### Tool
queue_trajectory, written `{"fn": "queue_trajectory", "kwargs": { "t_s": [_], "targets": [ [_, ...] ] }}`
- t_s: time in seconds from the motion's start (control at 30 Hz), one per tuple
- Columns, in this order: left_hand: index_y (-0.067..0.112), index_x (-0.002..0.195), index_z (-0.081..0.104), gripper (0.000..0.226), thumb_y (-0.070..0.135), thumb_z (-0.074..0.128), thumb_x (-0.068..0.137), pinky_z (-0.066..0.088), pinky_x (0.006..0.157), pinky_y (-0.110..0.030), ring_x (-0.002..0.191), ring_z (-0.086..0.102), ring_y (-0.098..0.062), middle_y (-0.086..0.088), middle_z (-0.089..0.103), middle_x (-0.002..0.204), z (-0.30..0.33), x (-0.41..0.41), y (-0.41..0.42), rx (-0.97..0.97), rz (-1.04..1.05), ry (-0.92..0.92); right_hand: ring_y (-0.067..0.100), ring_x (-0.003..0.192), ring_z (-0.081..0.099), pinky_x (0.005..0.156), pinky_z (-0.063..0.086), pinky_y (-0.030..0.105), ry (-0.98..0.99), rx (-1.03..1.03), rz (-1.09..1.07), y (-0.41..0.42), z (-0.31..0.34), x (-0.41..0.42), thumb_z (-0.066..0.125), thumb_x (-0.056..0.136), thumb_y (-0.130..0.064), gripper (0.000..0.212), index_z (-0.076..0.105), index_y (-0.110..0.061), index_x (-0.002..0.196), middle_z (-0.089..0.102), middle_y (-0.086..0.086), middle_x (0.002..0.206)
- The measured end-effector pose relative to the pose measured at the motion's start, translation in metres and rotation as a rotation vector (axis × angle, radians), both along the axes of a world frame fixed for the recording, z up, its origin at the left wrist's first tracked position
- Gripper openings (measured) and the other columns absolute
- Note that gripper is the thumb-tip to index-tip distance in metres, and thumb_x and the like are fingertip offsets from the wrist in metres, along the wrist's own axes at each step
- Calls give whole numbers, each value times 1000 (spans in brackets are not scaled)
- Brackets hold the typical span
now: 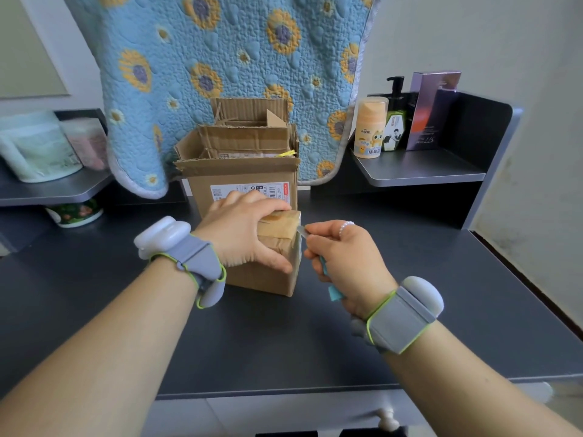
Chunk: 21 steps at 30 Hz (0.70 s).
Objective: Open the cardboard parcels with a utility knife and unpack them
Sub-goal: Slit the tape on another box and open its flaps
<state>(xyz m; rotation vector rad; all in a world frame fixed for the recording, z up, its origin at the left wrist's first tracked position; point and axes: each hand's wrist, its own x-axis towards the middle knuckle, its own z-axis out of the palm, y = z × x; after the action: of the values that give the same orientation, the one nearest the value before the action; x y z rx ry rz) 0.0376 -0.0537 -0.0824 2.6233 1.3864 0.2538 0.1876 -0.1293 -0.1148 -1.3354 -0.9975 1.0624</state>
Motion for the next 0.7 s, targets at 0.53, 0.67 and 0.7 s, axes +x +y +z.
{"fn": "queue_trajectory", "kwargs": {
  "t_s": [0.53, 0.67, 0.7],
  "targets": [
    [52, 121, 37, 90, 78, 59, 38, 23, 99, -38, 121, 32, -17, 13, 40, 125, 0, 0, -3, 7, 7, -3, 6, 33, 39, 33, 31, 14, 230, -26, -22, -8, 2, -9, 47, 88, 3, 17, 59, -9, 90, 54, 5, 57],
    [54, 121, 37, 90, 78, 60, 37, 23, 97, -36, 121, 32, -17, 13, 40, 126, 0, 0, -4, 11, 9, -7, 7, 32, 38, 33, 30, 14, 251, -18, -19, -13, 2, -8, 47, 87, 6, 18, 58, -7, 90, 53, 6, 56],
    [53, 121, 37, 90, 78, 62, 38, 22, 97, -36, 121, 32, -17, 13, 40, 126, 0, 1, -3, 13, 11, -5, 6, 31, 38, 32, 29, 14, 251, -18, -10, -15, 2, -8, 47, 86, 6, 18, 59, -7, 89, 53, 6, 55]
  ]
}}
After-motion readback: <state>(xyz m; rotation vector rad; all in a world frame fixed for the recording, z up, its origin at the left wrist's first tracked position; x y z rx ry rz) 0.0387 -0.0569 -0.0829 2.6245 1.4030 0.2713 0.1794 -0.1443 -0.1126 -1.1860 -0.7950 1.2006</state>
